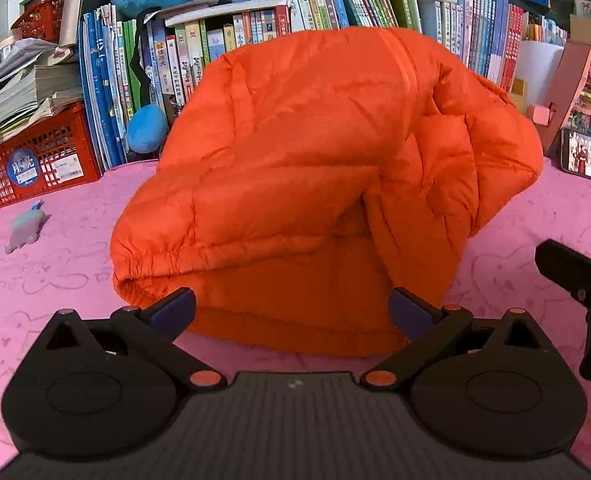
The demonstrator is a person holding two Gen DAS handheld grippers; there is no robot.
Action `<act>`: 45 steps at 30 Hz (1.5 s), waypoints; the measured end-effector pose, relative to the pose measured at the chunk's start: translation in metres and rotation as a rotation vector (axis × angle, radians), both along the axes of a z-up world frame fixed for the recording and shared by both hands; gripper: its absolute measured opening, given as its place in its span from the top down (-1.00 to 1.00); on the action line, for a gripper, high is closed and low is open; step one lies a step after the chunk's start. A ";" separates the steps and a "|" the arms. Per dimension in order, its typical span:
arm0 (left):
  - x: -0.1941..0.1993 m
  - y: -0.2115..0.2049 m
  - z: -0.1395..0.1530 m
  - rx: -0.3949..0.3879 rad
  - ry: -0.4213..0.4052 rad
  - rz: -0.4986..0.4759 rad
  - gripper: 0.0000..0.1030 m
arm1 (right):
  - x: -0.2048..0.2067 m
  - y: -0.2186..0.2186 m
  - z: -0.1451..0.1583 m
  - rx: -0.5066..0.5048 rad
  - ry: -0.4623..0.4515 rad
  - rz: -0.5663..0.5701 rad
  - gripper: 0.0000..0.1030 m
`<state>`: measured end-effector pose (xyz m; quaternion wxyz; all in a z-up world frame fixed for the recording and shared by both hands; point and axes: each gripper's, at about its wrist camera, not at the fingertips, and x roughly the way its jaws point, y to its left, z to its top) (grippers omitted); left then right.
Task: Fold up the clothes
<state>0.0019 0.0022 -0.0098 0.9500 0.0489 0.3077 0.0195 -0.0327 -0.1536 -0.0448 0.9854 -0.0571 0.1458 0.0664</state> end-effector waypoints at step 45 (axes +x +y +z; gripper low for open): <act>0.013 0.027 -0.015 -0.139 0.059 0.021 -1.00 | -0.004 0.015 0.000 -0.123 -0.022 -0.087 -1.00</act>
